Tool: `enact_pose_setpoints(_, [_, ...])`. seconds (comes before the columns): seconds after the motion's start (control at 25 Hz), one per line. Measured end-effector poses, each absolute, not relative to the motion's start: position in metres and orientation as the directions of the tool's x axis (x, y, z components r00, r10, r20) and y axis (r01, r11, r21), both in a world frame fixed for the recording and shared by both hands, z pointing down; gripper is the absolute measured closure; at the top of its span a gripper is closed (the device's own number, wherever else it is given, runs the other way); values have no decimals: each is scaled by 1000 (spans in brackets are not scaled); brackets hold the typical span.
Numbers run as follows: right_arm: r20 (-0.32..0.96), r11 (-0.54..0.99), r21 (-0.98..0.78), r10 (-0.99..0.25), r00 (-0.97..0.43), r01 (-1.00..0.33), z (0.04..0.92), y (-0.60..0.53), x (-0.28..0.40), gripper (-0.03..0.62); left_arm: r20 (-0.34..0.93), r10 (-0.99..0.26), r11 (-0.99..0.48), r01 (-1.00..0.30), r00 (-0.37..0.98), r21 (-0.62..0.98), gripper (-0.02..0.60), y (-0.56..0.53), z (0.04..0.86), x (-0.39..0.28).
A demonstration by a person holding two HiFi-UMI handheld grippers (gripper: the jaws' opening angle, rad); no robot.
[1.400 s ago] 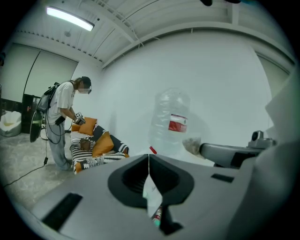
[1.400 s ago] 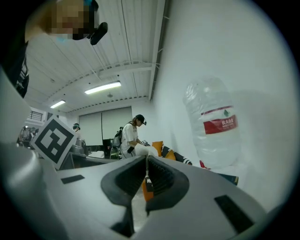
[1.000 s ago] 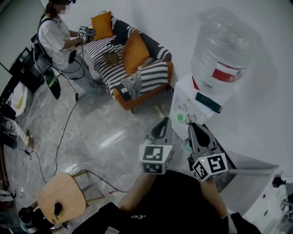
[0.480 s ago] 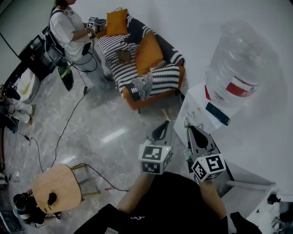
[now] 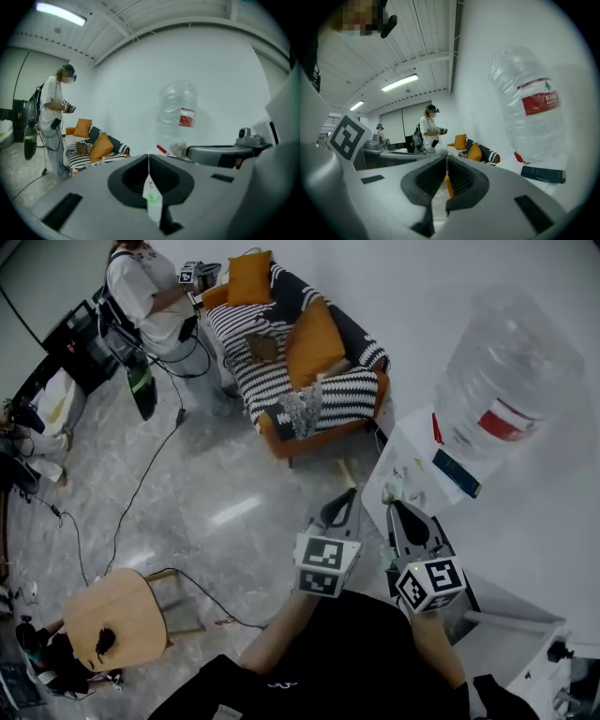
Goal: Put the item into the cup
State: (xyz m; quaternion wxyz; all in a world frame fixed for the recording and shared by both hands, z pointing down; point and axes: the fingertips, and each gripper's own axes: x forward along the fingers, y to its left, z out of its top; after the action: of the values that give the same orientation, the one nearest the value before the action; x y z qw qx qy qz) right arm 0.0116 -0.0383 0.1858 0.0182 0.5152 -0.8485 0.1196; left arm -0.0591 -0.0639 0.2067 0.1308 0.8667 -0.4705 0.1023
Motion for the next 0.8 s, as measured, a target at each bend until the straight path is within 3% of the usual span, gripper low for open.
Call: enact_pose_setpoints(0.8, [257, 450, -170, -839, -480, -877, 208, -32, 8, 572, 341, -723, -560, -799, 601, 219, 568, -47, 243, -51])
